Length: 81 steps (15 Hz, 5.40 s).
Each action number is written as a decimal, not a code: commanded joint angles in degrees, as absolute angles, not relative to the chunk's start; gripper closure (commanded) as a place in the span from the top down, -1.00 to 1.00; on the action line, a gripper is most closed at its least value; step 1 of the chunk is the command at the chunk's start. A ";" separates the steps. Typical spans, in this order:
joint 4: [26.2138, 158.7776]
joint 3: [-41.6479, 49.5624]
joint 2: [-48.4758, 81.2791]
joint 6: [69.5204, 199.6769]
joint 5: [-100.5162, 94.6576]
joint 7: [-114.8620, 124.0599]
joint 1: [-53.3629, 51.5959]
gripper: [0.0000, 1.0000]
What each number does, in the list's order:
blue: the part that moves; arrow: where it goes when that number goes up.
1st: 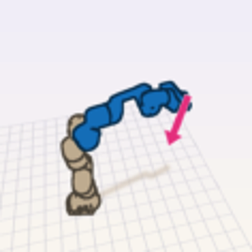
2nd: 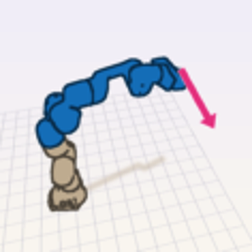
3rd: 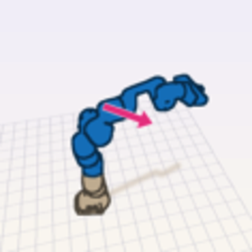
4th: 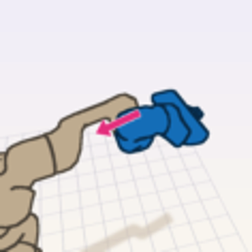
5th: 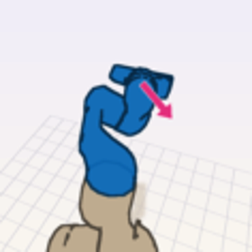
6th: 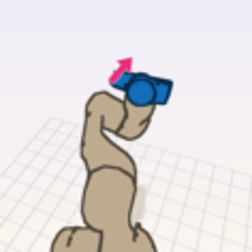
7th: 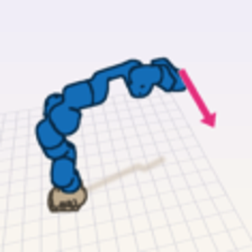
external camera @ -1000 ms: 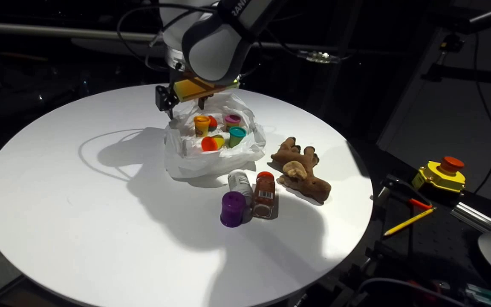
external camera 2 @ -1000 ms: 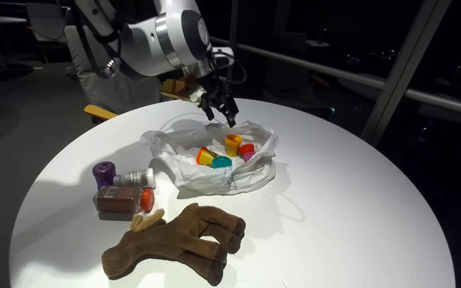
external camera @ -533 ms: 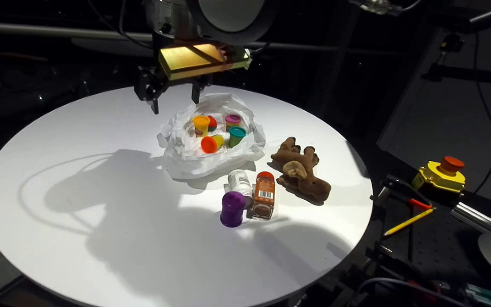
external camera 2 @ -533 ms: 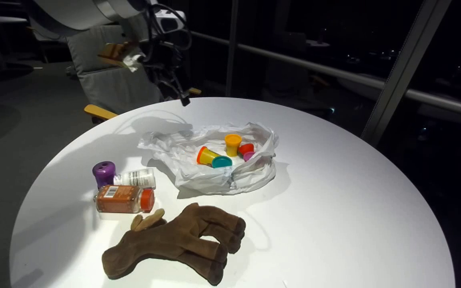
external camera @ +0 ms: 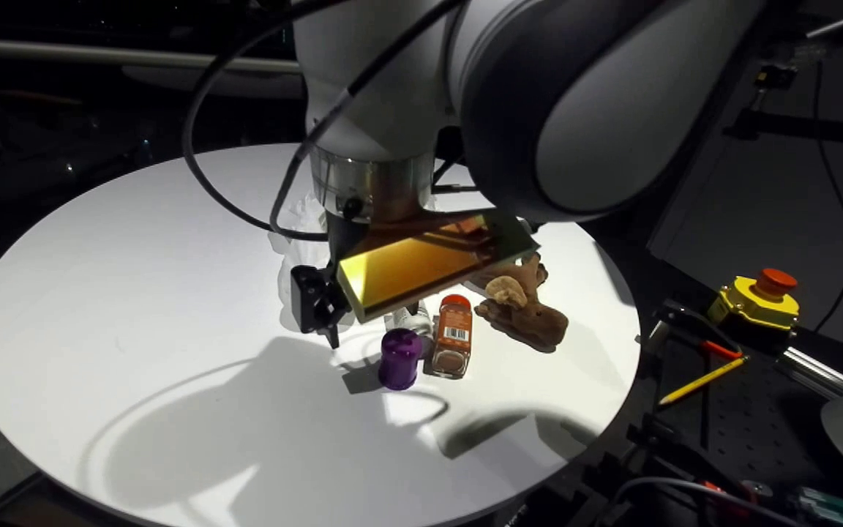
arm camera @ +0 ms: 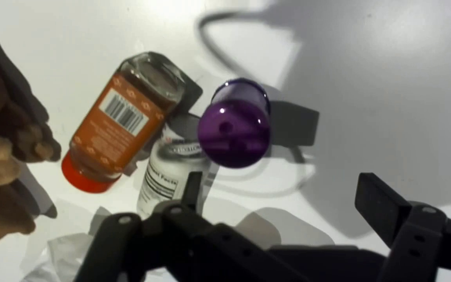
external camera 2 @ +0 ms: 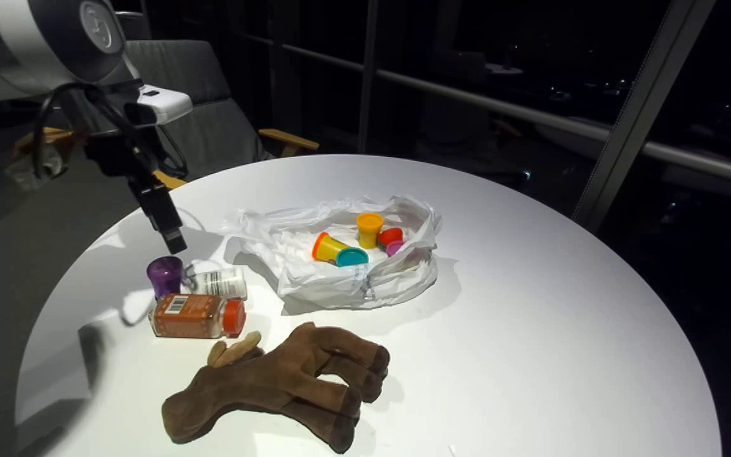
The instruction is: Put all the objects in the white plastic bag
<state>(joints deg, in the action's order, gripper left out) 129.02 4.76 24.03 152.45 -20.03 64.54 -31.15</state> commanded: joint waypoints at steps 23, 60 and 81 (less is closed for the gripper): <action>136.66 8.01 26.49 169.67 -33.06 86.32 -33.57 1.00; 94.30 10.03 46.96 160.31 -48.13 87.99 -15.38 -0.50; 98.07 14.31 48.07 159.20 -31.74 75.62 -20.78 -0.50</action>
<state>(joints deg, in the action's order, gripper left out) 97.20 13.25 48.60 159.84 -34.66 78.19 -20.11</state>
